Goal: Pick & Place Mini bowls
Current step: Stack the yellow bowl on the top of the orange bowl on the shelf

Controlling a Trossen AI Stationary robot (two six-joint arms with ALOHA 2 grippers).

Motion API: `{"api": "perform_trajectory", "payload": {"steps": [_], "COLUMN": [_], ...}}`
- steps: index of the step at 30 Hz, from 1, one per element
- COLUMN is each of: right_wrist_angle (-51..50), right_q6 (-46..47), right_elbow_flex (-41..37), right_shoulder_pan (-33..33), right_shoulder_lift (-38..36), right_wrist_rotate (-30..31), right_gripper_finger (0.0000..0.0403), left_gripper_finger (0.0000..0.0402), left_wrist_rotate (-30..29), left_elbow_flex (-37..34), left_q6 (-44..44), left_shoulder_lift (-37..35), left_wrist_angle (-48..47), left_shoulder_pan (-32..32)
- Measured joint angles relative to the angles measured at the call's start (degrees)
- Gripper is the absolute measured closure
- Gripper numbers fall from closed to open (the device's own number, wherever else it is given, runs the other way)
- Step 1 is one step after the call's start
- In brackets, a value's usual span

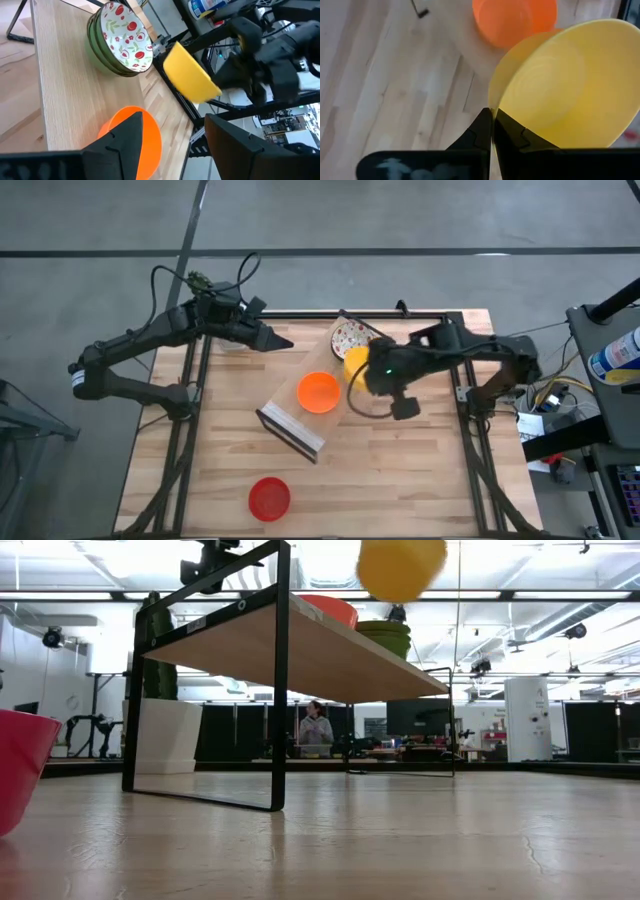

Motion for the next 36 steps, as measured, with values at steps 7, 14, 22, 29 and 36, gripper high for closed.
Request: {"api": "perform_trajectory", "payload": {"steps": [7, 14, 22, 29, 36], "right_wrist_angle": [-2.27, -4.83, -5.75, -5.51, -3.47], "right_q6": [-7.68, -13.3, -19.14, -20.96, -23.85], "right_elbow_flex": [12.9, 21.2, 23.91, 23.94, 23.99], "right_shoulder_pan": [0.39, 0.33, 0.44, 0.97, 2.98], "right_shoulder_lift": [10.88, 19.68, 25.5, 26.61, 26.59], "right_wrist_rotate": [1.7, 2.97, 6.24, 6.38, 8.16], "right_gripper_finger": [0.0394, 0.0394, 0.0394, 0.0394, 0.0394], "left_gripper_finger": [0.0197, 0.0197, 0.0197, 0.0197, 0.0197], "left_wrist_rotate": [-0.01, -0.89, -1.06, -1.02, -0.98], "left_elbow_flex": [0.0, 0.0, -0.02, -0.02, -0.02], "left_q6": [0.69, 1.54, 3.14, 3.14, 3.44], "left_shoulder_lift": [0.0, 0.0, 0.0, -0.02, -0.02], "left_wrist_angle": [-1.0, -4.52, -8.86, -8.84, -8.76], "left_shoulder_pan": [-0.01, -0.02, 0.01, 0.01, 0.01]}}
